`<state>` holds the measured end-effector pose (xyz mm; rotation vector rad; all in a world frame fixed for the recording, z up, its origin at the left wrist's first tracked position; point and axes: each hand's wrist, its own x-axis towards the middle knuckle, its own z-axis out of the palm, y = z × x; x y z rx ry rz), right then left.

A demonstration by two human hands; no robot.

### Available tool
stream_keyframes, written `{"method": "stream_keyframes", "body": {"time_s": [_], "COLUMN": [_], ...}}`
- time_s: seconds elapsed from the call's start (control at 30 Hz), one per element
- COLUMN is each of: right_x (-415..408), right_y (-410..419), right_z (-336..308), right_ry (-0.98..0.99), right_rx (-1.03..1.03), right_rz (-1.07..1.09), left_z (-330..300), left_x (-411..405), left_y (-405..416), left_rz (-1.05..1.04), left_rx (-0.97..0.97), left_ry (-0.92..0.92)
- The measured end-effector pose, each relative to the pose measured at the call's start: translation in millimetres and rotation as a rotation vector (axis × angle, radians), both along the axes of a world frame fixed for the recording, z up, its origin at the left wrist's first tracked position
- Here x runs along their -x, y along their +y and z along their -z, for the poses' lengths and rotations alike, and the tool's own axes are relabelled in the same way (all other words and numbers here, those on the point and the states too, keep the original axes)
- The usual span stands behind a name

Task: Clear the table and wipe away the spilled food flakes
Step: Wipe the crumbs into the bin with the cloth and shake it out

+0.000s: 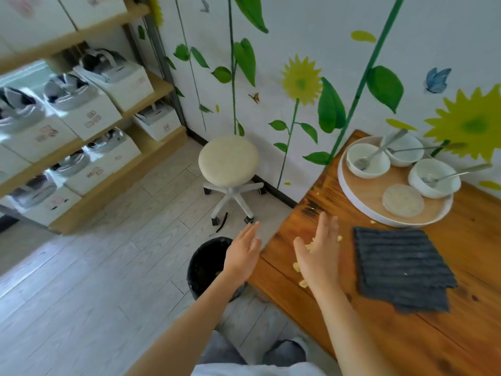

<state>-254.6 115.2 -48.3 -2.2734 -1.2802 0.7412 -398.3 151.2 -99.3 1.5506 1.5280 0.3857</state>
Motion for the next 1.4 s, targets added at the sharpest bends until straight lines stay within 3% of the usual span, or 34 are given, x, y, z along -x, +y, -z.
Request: {"method": "stream_keyframes", "body": {"time_s": [0.1,0.3,0.67,0.87,1.1,1.2,1.27,1.4], "right_x": [73,189,231,225,204,191,181,166], "right_y": [11,29,55,62,70,74,77,82], "right_z": [13,50,137,261,444,489,509,534], "right_ry": [0.095,0.200,0.265,0.320,0.256,0.210,0.184,0.243], "right_rx": [-0.074,0.039,0.311,0.547,0.678,0.658,0.635,0.680], "right_rz": [-0.097,-0.103,-0.077,-0.009,0.334,0.425,0.374,0.398], "left_z": [12,29,97,194,364,417,443,471], "left_x": [58,164,211,222,226,226,225,221], "left_y": [5,31,52,67,99,103,105,106], "left_rz": [0.000,0.021,-0.044,-0.110,-0.174,-0.169,-0.146,-0.360], "left_rx": [0.053,0.135,0.322,0.473,0.602,0.635,0.647,0.742], "left_ry": [0.023,0.116,0.043,0.067,0.203,0.230,0.261,0.215]}}
